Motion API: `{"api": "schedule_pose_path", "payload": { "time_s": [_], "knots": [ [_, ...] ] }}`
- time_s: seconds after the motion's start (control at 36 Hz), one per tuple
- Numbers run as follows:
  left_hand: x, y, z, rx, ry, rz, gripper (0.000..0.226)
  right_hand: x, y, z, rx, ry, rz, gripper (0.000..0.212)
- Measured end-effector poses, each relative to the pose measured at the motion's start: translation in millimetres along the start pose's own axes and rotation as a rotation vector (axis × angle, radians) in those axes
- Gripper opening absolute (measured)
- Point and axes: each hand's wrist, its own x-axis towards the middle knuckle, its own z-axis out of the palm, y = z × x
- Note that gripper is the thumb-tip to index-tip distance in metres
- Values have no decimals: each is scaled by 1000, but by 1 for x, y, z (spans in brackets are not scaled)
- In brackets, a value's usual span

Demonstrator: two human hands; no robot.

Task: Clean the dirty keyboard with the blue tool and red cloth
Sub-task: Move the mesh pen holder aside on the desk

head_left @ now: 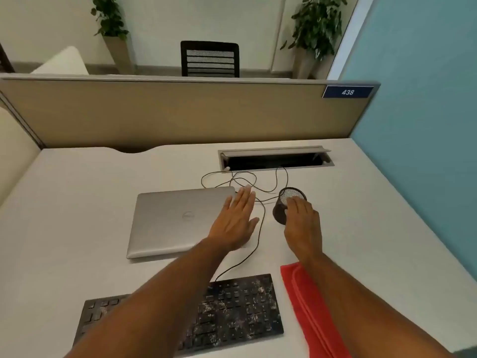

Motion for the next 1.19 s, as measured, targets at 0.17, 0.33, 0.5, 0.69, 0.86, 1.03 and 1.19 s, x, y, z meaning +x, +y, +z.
{"api": "schedule_pose_path", "payload": {
  "time_s": [0.17, 0.33, 0.5, 0.69, 0.86, 1.03, 1.19],
  "knots": [
    [37, 26, 2, -53, 11, 71, 71, 12, 22, -7, -19, -100, 65, 59],
    [69, 44, 8, -229, -1, 61, 75, 21, 38, -5, 2, -137, 18, 49],
    [89, 49, 17, -360, -52, 85, 74, 25, 48, -3, 46, -153, -48, 36],
    [103, 49, 28, -363, -115, 103, 71, 25, 51, -2, 124, -160, -60, 28],
    [104, 49, 31, -372, -115, 90, 68, 25, 51, -2, 159, -187, -35, 30],
    [106, 50, 30, -364, -89, 90, 69, 26, 51, -1, 195, -187, -6, 27],
    [105, 49, 31, -358, -83, 85, 69, 24, 48, 2, 288, -182, 102, 32]
  ]
}}
